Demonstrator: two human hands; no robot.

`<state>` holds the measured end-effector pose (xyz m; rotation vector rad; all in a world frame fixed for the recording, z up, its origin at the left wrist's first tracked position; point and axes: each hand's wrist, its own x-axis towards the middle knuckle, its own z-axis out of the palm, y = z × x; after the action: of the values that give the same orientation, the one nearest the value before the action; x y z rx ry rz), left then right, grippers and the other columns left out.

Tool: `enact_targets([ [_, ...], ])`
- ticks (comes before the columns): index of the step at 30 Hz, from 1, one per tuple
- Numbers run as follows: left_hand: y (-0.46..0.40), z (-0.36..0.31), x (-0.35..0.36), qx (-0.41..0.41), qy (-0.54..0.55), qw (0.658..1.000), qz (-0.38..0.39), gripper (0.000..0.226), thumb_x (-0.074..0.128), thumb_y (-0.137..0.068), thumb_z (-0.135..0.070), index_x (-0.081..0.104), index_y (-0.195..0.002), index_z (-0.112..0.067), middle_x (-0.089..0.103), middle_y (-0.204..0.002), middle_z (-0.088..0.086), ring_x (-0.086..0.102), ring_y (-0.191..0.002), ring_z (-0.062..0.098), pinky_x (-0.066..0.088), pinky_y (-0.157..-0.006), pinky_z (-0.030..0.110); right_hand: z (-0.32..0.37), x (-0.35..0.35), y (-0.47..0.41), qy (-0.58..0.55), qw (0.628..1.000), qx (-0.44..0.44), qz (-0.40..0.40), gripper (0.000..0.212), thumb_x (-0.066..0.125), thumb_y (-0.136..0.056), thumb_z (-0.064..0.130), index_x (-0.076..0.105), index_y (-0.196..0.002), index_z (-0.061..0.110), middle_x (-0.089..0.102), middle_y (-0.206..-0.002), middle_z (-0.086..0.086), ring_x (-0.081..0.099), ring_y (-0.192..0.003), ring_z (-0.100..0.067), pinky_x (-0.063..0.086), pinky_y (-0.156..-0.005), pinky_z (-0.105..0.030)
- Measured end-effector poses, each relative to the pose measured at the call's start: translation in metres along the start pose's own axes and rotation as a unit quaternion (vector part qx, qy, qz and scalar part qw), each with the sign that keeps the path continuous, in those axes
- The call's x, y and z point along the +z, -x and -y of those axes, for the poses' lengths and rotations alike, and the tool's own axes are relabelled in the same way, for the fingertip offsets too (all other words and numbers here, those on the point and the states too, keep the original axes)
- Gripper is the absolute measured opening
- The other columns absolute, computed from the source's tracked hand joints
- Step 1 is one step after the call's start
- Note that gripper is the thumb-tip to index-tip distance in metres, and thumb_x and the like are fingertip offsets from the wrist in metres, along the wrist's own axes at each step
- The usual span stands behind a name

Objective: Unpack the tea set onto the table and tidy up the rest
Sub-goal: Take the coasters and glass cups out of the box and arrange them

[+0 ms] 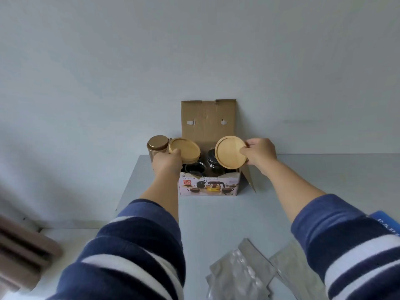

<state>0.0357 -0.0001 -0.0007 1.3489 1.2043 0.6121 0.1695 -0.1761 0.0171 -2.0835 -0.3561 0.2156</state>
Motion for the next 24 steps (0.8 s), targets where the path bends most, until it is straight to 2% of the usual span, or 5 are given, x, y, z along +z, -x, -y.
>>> enact_targets([
  [7, 0.049, -0.007, 0.057, -0.045, 0.051, 0.996, 0.057, 0.02, 0.064, -0.09, -0.023, 0.057, -0.08, -0.008, 0.066, -0.089, 0.01, 0.07, -0.083, 0.024, 0.059, -0.08, 0.033, -0.047, -0.073, 0.013, -0.291, 0.929, 0.227, -0.027, 0.029, 0.06, -0.085, -0.006, 0.057, -0.114, 0.0, 0.061, -0.12, -0.021, 0.064, -0.108, -0.036, 0.056, -0.073, -0.043],
  [10, 0.063, -0.004, 0.095, -0.056, 0.054, 0.995, 0.065, 0.018, 0.065, -0.091, -0.023, 0.056, -0.085, -0.008, 0.068, -0.095, 0.01, 0.07, -0.085, 0.023, 0.057, -0.07, 0.028, -0.07, -0.105, 0.001, -0.318, 0.913, 0.252, -0.039, 0.011, 0.059, -0.086, -0.006, 0.055, -0.094, 0.001, 0.061, -0.113, -0.02, 0.063, -0.109, -0.036, 0.056, -0.077, -0.044],
  [17, 0.089, 0.016, 0.201, -0.073, 0.065, 0.994, 0.055, 0.019, 0.06, -0.093, -0.019, 0.061, -0.099, -0.001, 0.066, -0.096, 0.016, 0.07, -0.087, 0.032, 0.059, -0.078, 0.036, -0.147, -0.17, -0.06, -0.306, 0.906, 0.288, -0.055, 0.036, 0.057, -0.09, -0.003, 0.056, -0.125, 0.003, 0.06, -0.126, -0.02, 0.062, -0.113, -0.035, 0.055, -0.085, -0.045],
  [21, 0.097, 0.035, 0.259, -0.089, 0.037, 0.995, 0.035, 0.031, 0.058, -0.095, -0.022, 0.054, -0.068, -0.007, 0.061, -0.068, 0.01, 0.067, -0.084, 0.032, 0.056, -0.089, 0.042, -0.185, -0.19, -0.099, -0.284, 0.909, 0.3, -0.053, 0.036, 0.058, -0.089, -0.003, 0.059, -0.124, 0.005, 0.06, -0.126, -0.019, 0.062, -0.112, -0.035, 0.055, -0.07, -0.04],
  [24, 0.094, 0.054, 0.292, -0.117, 0.023, 0.992, 0.03, 0.026, 0.058, -0.094, -0.024, 0.064, -0.086, 0.0, 0.061, -0.066, 0.009, 0.069, -0.081, 0.032, 0.056, -0.088, 0.039, -0.211, -0.192, -0.125, -0.278, 0.907, 0.314, -0.048, 0.036, 0.058, -0.089, -0.003, 0.058, -0.124, 0.004, 0.06, -0.126, -0.02, 0.062, -0.112, -0.036, 0.054, -0.07, -0.04],
])
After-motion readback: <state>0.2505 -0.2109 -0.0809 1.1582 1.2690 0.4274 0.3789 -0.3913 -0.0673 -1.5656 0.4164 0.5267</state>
